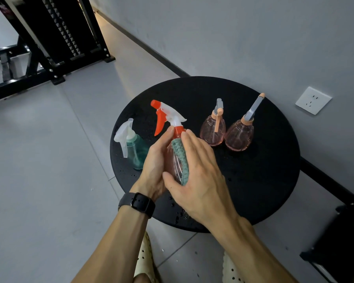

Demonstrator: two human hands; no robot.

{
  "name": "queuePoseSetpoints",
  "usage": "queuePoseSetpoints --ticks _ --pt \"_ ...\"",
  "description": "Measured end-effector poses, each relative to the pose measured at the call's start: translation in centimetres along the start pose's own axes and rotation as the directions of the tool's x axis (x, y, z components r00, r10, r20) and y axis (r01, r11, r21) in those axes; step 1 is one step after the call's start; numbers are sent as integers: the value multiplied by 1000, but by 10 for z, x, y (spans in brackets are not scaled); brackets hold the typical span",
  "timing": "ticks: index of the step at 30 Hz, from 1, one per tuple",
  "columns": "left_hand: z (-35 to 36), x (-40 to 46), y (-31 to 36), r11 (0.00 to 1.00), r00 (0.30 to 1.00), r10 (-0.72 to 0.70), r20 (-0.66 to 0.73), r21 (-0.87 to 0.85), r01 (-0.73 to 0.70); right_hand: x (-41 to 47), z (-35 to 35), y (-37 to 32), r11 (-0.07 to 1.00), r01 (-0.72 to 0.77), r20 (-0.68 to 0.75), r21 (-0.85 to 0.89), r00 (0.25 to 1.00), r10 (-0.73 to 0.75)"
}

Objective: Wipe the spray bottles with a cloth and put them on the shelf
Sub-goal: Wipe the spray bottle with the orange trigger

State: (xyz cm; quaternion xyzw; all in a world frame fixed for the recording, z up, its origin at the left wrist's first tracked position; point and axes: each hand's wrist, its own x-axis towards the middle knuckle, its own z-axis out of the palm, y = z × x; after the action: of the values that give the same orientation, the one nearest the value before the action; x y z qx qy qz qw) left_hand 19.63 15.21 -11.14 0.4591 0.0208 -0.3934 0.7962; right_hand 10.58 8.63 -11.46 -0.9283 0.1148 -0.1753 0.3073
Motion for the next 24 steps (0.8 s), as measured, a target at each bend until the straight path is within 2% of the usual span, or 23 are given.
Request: queuePoseSetpoints --ticks 4,7,12,16,20,24 --pt "-2 2 0 999 1000 24 20 48 -24 4 -2 0 999 -29 -38 23 999 30" --pt "-1 -3 -10 995 1000 14 11 98 -15 10 -4 2 999 -41 -146 -6 988 40" --pt "4 -15 -20 997 997 76 23 10 -76 11 0 -5 992 -10 -223 -123 975 -18" --pt "2 -12 -18 992 993 114 24 -52 -113 3 9 -10 976 25 -211 -217 975 -72" --pt "4 -15 -14 987 995 88 55 -136 -79 -4 16 -10 972 81 -205 -222 970 -127" --pt "5 -13 -13 984 991 126 32 -132 -121 -4 16 -8 971 86 -207 -222 969 -133"
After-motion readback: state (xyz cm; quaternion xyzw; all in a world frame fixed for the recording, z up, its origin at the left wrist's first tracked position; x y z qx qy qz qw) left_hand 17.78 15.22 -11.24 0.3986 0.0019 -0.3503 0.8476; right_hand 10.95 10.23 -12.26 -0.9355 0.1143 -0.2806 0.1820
